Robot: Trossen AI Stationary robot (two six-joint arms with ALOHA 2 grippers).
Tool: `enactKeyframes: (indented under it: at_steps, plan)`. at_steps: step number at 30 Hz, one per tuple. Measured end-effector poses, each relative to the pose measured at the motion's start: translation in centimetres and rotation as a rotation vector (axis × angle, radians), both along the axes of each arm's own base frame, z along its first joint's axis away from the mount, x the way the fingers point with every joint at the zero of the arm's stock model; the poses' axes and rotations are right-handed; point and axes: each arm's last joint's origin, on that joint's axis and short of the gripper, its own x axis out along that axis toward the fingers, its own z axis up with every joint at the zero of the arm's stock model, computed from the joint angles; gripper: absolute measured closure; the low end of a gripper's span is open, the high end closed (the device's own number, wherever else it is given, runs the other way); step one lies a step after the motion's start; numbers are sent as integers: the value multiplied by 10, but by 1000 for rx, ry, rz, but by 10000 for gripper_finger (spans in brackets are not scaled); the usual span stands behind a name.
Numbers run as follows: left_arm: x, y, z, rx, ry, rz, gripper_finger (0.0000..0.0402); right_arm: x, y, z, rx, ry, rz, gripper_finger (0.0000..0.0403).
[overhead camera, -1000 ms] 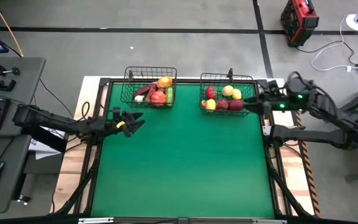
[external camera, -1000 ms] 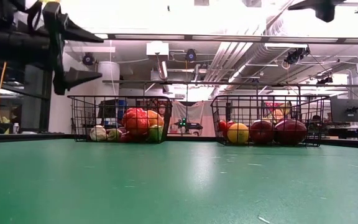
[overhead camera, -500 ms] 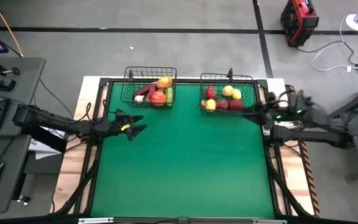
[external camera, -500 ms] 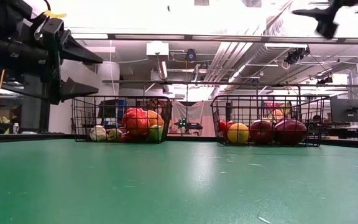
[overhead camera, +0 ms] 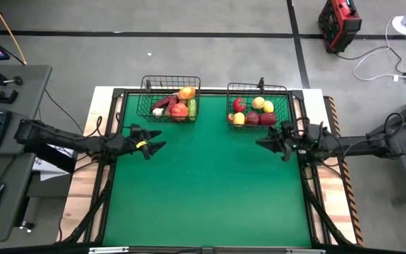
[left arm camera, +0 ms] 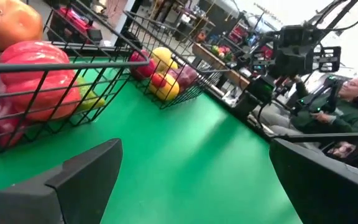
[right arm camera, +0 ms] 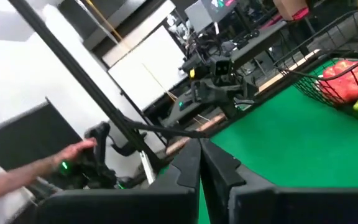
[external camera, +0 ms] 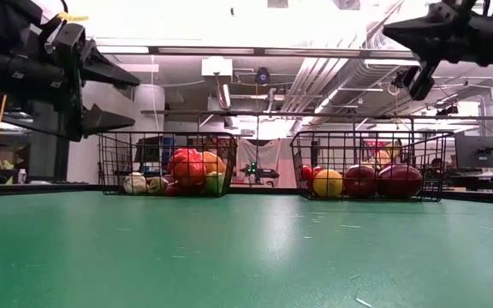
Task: Sort produce into baskets
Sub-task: Return to Home Position
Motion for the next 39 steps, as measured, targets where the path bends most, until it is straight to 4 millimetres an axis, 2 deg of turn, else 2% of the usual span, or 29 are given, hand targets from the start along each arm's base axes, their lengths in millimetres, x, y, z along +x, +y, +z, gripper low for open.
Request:
enactKeyframes:
  at_steps: [7,17,26,34,39]
  plan:
    - [-10,1,10,-7,-76,0,5,0,2,-5,-136,28,10,401]
    - [-24,2,26,-21,-245,1,5,1,11,-13,-189,97,77,402]
    - [-32,3,21,-17,-204,1,5,4,19,-15,-192,118,61,403]
    - [-38,3,18,-16,-187,2,5,13,22,-22,-276,156,48,403]
    - [-39,4,19,-17,-205,10,5,8,22,-33,-209,116,71,403]
